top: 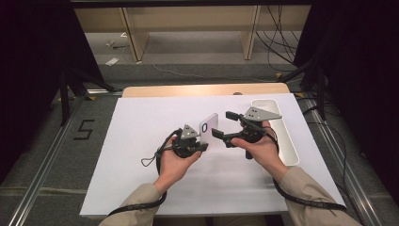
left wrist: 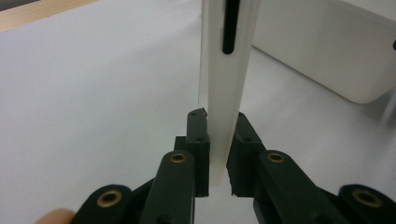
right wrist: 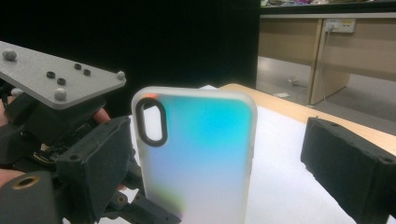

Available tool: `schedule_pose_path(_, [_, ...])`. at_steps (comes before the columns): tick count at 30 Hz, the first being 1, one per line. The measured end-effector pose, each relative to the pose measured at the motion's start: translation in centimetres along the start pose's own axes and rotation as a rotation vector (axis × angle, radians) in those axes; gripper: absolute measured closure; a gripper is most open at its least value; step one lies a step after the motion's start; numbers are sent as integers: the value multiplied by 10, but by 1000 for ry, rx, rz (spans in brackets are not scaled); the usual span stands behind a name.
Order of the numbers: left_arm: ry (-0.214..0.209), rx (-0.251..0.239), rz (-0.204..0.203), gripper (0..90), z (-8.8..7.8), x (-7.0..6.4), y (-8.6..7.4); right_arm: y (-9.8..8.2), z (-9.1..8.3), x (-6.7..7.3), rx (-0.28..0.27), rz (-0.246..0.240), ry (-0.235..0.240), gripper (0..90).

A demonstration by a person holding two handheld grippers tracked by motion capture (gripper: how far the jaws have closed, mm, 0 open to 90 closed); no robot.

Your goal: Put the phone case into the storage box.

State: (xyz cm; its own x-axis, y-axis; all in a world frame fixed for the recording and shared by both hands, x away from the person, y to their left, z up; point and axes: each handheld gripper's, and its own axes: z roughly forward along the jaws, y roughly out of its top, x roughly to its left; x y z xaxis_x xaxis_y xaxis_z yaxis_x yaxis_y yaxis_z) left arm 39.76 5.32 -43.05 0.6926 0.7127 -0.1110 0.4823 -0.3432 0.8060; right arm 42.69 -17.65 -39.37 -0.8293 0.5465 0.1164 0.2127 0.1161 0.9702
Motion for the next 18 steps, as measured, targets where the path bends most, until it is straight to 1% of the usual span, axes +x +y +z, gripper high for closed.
schedule_pose_path(7, [-3, 2, -6, 808, 2, -3, 2, 0, 2, 2, -5, 3, -4, 91])
schedule_pose_path(18, [-3, 1, -9, 808, 7, -6, 3, 0, 2, 3, -9, 7, -23, 82])
